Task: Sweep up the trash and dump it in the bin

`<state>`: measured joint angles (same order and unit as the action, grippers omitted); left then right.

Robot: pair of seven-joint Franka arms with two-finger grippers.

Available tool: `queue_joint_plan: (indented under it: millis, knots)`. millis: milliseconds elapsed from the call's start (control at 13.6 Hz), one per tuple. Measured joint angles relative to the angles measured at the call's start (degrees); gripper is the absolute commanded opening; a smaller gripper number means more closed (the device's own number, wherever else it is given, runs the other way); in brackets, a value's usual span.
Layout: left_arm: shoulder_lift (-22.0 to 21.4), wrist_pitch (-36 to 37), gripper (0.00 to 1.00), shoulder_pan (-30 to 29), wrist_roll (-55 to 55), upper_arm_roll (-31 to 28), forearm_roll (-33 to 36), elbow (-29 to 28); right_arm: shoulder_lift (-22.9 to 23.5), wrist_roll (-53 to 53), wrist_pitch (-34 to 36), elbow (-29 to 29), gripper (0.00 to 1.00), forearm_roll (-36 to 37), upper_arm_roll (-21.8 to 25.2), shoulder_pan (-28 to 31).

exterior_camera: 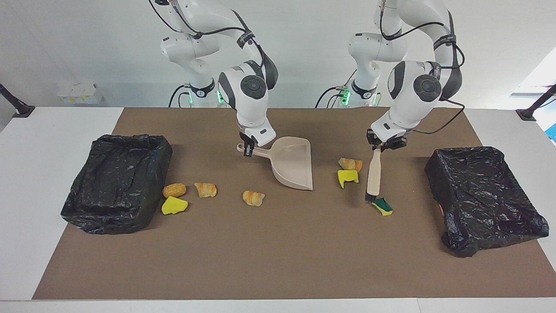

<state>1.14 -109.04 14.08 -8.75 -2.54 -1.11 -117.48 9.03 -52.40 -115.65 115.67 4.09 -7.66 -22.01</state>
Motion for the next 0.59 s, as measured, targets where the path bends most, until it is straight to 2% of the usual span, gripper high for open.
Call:
queue_joint_plan:
  millis: [587]
  knots:
    - [11.81, -0.96, 0.00, -9.26, -9.99, -0.41, 7.01, 10.91, 0.00, 0.00, -0.08, 0.01, 0.00, 0.00, -0.01, 0.00]
